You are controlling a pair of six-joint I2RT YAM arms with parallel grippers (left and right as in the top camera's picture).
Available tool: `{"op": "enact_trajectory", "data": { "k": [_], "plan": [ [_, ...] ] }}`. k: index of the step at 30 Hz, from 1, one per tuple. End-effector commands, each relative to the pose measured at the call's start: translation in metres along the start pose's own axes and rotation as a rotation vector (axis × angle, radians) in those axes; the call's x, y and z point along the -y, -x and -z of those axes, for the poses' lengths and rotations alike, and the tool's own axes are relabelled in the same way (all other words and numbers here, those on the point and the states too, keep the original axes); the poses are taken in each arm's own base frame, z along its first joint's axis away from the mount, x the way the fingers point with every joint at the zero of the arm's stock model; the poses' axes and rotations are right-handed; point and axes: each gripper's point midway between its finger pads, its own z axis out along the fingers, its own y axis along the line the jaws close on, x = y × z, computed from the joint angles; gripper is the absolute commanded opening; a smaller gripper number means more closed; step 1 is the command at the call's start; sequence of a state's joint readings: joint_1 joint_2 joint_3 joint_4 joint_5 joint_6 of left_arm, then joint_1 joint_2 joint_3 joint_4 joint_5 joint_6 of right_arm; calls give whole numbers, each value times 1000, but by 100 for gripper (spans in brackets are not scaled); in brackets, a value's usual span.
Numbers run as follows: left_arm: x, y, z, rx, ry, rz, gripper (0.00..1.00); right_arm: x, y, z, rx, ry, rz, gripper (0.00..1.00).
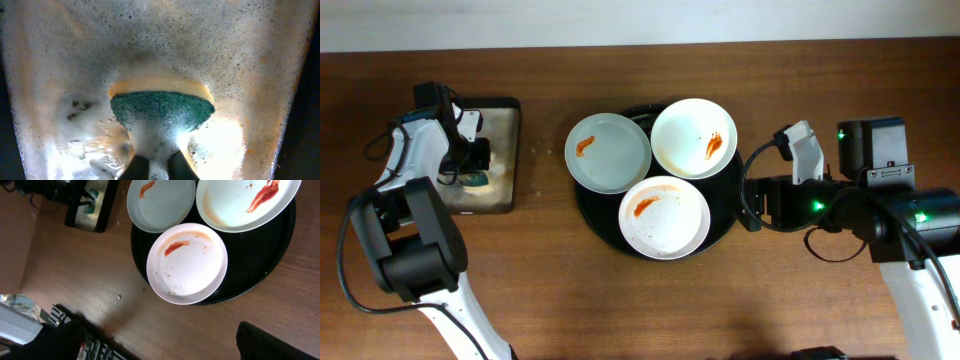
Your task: Clean dirty plates on tray and stack at the side
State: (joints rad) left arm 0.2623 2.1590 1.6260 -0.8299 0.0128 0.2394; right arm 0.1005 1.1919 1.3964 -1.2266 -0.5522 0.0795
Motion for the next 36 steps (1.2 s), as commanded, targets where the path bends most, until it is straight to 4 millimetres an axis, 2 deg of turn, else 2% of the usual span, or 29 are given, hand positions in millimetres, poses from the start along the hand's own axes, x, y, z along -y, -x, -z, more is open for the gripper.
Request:
{"op": "enact_trajectory", "data": {
  "k": [1, 6, 10, 12, 15, 17, 19, 26, 31, 34, 36],
  "plan": [
    [1, 0, -6, -10, -12, 9, 0, -6, 5, 7, 26, 14, 6, 99],
    [0, 1, -6, -4, -11, 49, 0, -6, 5, 7, 26, 14, 6, 99],
    [3, 6, 3, 19, -25, 61, 0, -6, 5, 7, 26, 14, 6, 99],
    [3, 9, 14, 41, -29, 61, 0, -6, 5, 7, 27, 14, 7, 99],
    [3, 22, 46, 121, -27, 58, 0, -6, 5, 7, 26, 14, 7, 99],
    [2, 25, 54, 144, -21, 56, 0, -6, 5, 7, 26, 14, 7, 99],
    [1, 26, 54, 146, -13, 57, 0, -6, 5, 7, 26, 14, 7, 99],
    [-2, 16, 23, 97, 8, 58, 0, -6, 5, 7, 26, 16, 7, 99],
    [0, 11, 9, 67, -7, 59, 0, -7, 5, 7, 26, 17, 7, 99],
    [22, 17, 20, 94, -131, 61, 0, -7, 9, 7, 42, 18, 17, 99],
    [35, 23, 40, 124, -209, 57, 0, -6, 13, 7, 56, 15, 15, 99]
  ]
}}
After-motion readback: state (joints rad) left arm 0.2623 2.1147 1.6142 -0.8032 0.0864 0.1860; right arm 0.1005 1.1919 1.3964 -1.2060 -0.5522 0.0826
